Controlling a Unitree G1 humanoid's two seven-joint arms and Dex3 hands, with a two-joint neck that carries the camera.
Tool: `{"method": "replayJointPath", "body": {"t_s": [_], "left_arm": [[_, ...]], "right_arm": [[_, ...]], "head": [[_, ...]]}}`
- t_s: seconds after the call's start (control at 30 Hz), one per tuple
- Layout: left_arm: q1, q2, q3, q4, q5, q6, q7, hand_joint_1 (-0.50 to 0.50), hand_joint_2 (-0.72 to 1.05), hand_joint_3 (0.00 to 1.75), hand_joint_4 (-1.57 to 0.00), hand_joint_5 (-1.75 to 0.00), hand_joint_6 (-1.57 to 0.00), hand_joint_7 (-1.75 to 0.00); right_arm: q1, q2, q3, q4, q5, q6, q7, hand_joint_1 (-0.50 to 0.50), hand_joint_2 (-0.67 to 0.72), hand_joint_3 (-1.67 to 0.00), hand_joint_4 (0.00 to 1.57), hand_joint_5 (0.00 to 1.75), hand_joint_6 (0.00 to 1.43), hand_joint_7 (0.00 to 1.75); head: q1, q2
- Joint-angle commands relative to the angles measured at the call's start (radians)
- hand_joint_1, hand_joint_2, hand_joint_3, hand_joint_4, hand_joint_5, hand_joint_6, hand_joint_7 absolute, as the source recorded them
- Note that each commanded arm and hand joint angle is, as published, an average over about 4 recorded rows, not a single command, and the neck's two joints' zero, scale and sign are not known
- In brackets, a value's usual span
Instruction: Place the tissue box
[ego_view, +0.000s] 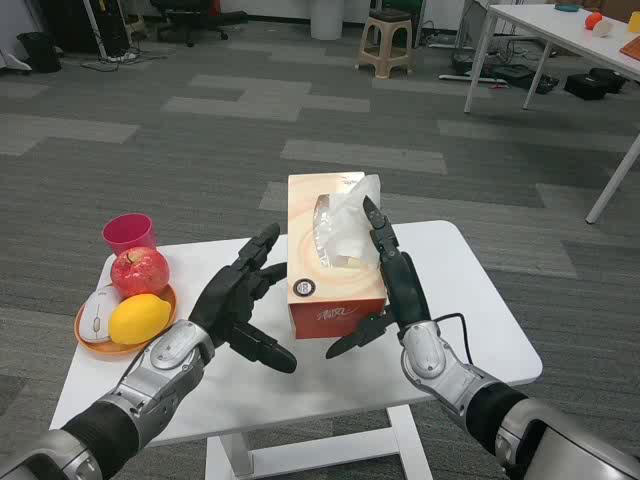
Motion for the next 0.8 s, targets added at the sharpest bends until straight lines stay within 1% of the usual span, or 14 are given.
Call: {"method": "replayJointPath", "body": {"t_s": [0.03, 0.2, 0.23, 0.33, 0.37, 0.8], "left_arm": [[-0.009, -0.035, 0.007, -0.072, 0.027, -0.035, -0.031, 0.5, -0.19, 0.0, 0.0, -0.92, 0.0, 0.0], [-0.009, -0.035, 0.007, -0.072, 0.027, -0.035, -0.031, 0.5, -0.19, 0.0, 0.0, -0.92, 0.0, 0.0], [-0.009, -0.035, 0.007, -0.072, 0.027, -0.035, -0.031, 0.5, -0.19, 0.0, 0.0, -0.95, 0.0, 0.0], [-0.009, -0.035, 0.007, -0.072, 0.027, -0.036, -0.031, 0.5, -0.19, 0.0, 0.0, -0.95, 0.0, 0.0], [-0.009, -0.035, 0.007, -0.072, 0.027, -0.036, -0.031, 0.5, -0.19, 0.0, 0.0, -0.92, 0.0, 0.0], [-0.009, -0.035, 0.007, -0.072, 0.027, -0.036, -0.031, 0.5, -0.19, 0.0, 0.0, -0.92, 0.0, 0.0]], "right_arm": [[0.011, 0.021, 0.025, -0.059, -0.019, -0.016, 0.022, -0.46, 0.09, -0.08, 0.49, 0.1, 0.0, 0.0], [0.011, 0.021, 0.025, -0.059, -0.019, -0.016, 0.022, -0.46, 0.09, -0.08, 0.49, 0.1, 0.0, 0.0], [0.011, 0.021, 0.025, -0.059, -0.019, -0.016, 0.022, -0.46, 0.09, -0.08, 0.49, 0.1, 0.0, 0.0], [0.011, 0.021, 0.024, -0.059, -0.019, -0.016, 0.022, -0.46, 0.09, -0.08, 0.49, 0.1, 0.0, 0.0], [0.011, 0.021, 0.024, -0.059, -0.019, -0.016, 0.022, -0.46, 0.09, -0.08, 0.49, 0.1, 0.0, 0.0], [0.011, 0.021, 0.022, -0.054, -0.018, -0.016, 0.021, -0.46, 0.09, -0.08, 0.49, 0.1, 0.0, 0.02]], "head": [[-0.004, 0.008], [-0.003, 0.005], [-0.003, 0.005], [-0.003, 0.005], [-0.003, 0.005], [-0.003, 0.007]]}}
